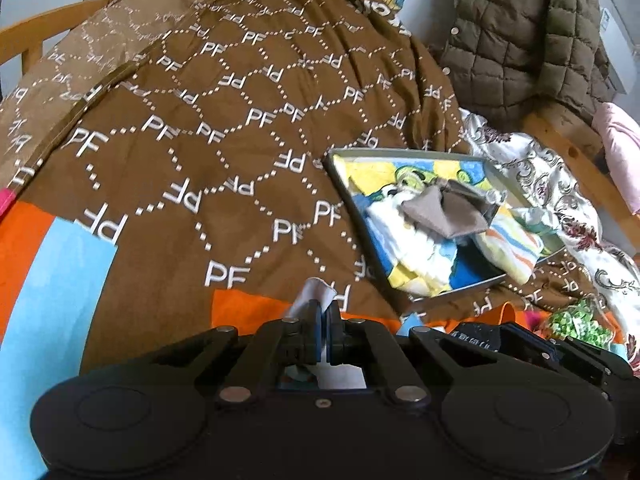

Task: Organize soft objects
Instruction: 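Lift the white and black cloths with both tools and carry them toward the tray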

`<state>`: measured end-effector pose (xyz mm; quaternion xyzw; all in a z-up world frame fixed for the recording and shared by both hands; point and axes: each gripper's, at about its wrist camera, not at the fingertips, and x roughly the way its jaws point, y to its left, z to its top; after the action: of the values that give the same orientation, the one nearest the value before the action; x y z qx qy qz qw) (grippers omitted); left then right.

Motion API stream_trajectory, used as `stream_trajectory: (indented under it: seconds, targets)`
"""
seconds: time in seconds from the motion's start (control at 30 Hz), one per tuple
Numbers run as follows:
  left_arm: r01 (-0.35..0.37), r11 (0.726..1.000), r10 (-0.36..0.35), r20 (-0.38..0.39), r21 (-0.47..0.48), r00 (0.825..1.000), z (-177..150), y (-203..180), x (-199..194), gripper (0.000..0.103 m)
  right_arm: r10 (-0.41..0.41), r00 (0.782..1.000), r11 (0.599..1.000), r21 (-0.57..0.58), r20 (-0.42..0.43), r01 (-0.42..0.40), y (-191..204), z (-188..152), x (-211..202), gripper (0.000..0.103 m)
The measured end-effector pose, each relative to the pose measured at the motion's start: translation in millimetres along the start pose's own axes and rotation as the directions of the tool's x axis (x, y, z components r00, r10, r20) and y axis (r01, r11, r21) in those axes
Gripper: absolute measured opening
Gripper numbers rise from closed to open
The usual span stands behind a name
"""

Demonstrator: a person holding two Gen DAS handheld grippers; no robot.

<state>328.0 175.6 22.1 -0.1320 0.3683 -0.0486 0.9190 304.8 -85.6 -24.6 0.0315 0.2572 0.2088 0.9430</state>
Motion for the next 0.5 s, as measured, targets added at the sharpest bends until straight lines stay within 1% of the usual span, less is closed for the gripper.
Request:
stream_trajectory:
  seconds: [0.17,0.33,0.5]
  targets:
    - [0.050,0.998,-0.049,0.041,-0.023,0.998,6.2,-5.8,-0.9,0.000,-0.027,0.999,1.000,-0.010,0.045,0.027,0.5,7.5,-3.3,0.000]
    - [0.096,0.995,-0.093,0.085,-0.033,0.992,10.0,-6.6,-3.2,0.000,-0.065,0.994,0.998,-0.019,0.083,0.067,-2.2,14.9,-6.6,0.000]
    - [0.139,0.987,-0.128,0.124,-0.085,0.984,14.5,2.7,-2.4,0.000,-0.102,0.989,0.993,-0.048,0.109,0.108,-4.9,23.2,-6.6,0.000]
